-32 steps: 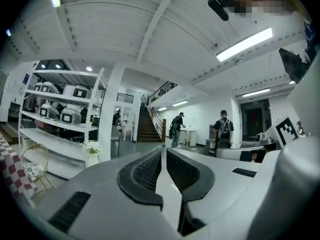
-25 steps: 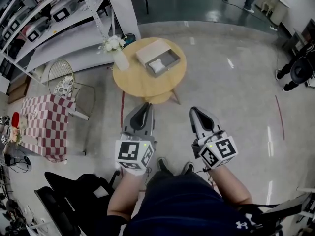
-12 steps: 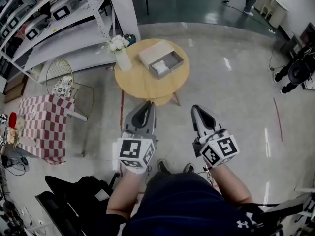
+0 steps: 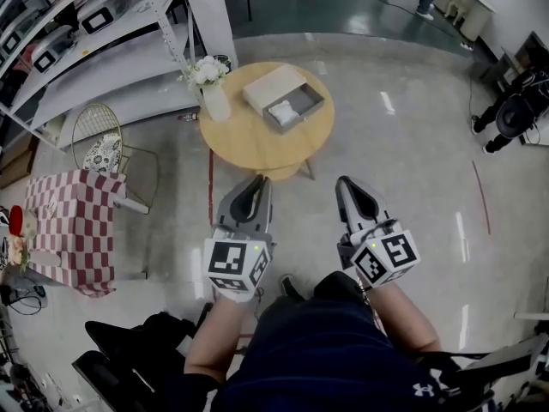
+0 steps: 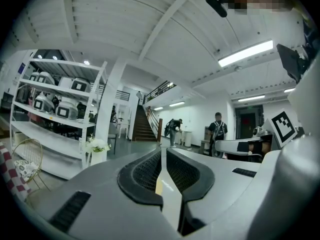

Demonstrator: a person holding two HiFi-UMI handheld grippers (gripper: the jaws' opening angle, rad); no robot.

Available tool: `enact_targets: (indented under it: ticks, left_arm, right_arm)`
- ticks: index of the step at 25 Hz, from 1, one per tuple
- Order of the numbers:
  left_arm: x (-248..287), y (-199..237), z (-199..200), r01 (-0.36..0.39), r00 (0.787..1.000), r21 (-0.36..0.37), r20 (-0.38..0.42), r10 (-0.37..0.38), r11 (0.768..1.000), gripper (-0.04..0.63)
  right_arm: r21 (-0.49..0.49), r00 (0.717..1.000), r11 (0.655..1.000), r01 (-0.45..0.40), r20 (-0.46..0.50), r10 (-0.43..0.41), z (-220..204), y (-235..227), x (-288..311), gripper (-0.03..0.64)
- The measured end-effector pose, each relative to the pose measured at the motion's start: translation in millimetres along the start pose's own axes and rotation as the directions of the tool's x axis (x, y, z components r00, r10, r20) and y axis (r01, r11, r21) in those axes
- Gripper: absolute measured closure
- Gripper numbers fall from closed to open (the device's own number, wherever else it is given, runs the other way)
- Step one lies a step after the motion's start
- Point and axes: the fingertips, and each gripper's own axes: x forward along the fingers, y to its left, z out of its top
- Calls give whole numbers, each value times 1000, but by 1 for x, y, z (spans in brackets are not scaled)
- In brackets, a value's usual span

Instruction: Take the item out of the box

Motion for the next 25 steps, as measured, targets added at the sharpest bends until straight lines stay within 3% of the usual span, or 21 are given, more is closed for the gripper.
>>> enact_targets:
  ticks: [13,25]
  left_arm:
    - [23,28,-23,-3,999,-38,-48,1,999,550]
    - [101,61,-8,-63,997,-6,-55,63,998,549]
  right_arm:
    - [30,998,1000,9,-68,-7,-25,-7,33,609]
    - [78,996,996,-43,-70,48,-20,-64,109,609]
